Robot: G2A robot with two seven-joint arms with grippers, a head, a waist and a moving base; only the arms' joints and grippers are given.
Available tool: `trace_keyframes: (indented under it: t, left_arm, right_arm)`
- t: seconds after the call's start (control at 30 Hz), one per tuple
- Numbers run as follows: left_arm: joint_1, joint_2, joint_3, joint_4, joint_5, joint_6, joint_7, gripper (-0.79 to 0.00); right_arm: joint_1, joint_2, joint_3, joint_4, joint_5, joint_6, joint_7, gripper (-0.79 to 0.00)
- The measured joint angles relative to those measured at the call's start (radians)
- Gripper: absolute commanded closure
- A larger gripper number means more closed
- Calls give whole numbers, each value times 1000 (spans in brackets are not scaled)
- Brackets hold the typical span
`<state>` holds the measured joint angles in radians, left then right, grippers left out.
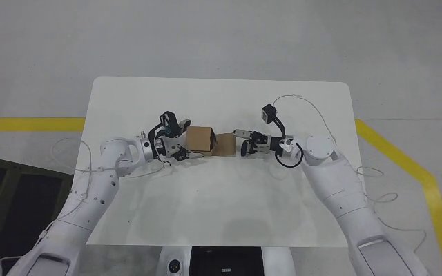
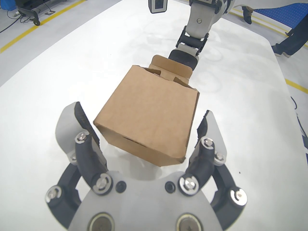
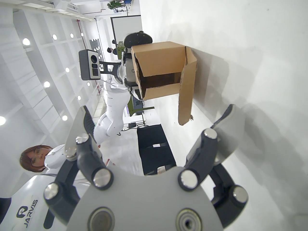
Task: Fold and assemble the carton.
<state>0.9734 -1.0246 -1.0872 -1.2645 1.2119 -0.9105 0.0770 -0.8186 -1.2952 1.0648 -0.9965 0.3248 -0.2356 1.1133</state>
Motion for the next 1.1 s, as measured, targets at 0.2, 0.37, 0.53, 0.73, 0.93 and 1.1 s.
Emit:
trace_keyframes:
  t: [0.2,0.37,0.53,0.73,0.93,1.1]
  left_arm:
    - [11,-7,15,-20,-26,28,-9,-785]
    - [16,-13,27,-34,-40,53,-21,-785]
    - [21,-17,27,-44,-54,84,-27,-785]
    - [30,-23,23,-53,-66,146,-30,-785]
    - [34,-27,20,-61,-67,191,-34,-785]
    - [36,-30,16,-64,-69,206,-36,-785]
  right_arm:
    - [42,-16,-38,49,24,-41,20,-785]
    - [77,-33,-72,111,39,-66,19,-785]
    - [105,-46,-84,146,87,-85,40,-785]
    - [124,-55,-83,162,147,-91,64,-785]
    - [141,-65,-90,177,180,-96,71,-656]
    - [157,-73,-98,195,188,-106,60,-406]
